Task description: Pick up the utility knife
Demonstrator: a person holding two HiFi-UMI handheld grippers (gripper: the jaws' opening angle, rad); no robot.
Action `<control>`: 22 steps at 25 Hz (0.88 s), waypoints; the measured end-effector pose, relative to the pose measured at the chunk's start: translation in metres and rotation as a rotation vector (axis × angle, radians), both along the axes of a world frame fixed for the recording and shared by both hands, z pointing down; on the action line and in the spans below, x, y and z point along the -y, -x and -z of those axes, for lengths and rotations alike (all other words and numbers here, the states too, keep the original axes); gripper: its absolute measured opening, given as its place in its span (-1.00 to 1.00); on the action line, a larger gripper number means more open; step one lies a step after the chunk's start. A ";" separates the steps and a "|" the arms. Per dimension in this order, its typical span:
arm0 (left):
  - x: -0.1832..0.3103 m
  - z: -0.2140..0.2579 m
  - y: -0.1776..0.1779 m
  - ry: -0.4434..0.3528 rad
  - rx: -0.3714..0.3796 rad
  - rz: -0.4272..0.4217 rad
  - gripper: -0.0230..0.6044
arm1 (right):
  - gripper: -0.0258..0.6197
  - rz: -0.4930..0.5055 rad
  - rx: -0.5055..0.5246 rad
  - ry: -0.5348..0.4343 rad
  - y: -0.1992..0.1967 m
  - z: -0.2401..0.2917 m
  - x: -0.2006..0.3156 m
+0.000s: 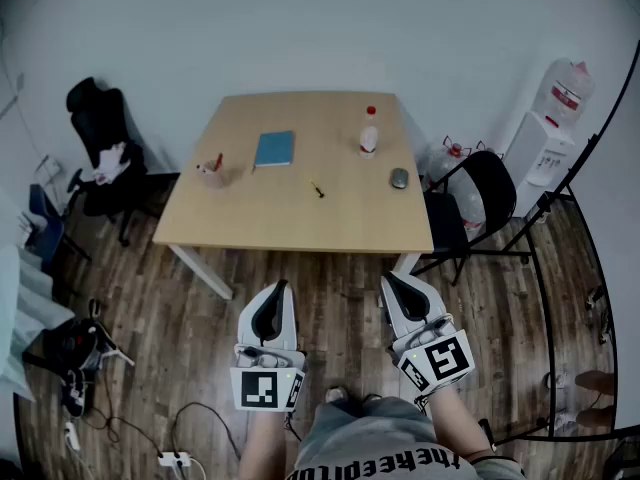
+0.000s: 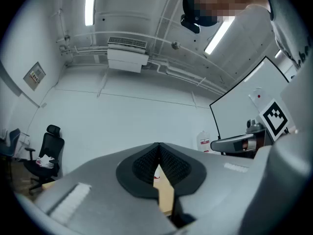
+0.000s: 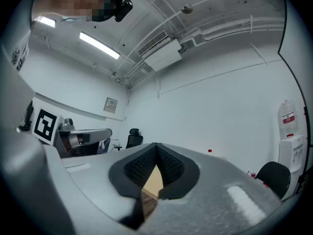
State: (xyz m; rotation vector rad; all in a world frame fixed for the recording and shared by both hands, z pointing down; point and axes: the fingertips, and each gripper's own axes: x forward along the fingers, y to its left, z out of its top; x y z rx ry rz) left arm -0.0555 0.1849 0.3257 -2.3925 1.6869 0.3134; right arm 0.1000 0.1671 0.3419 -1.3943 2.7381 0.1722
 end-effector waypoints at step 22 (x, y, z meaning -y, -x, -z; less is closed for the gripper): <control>0.034 -0.005 0.014 0.017 0.020 -0.010 -0.87 | -0.92 -0.045 0.081 0.019 -0.001 -0.004 0.037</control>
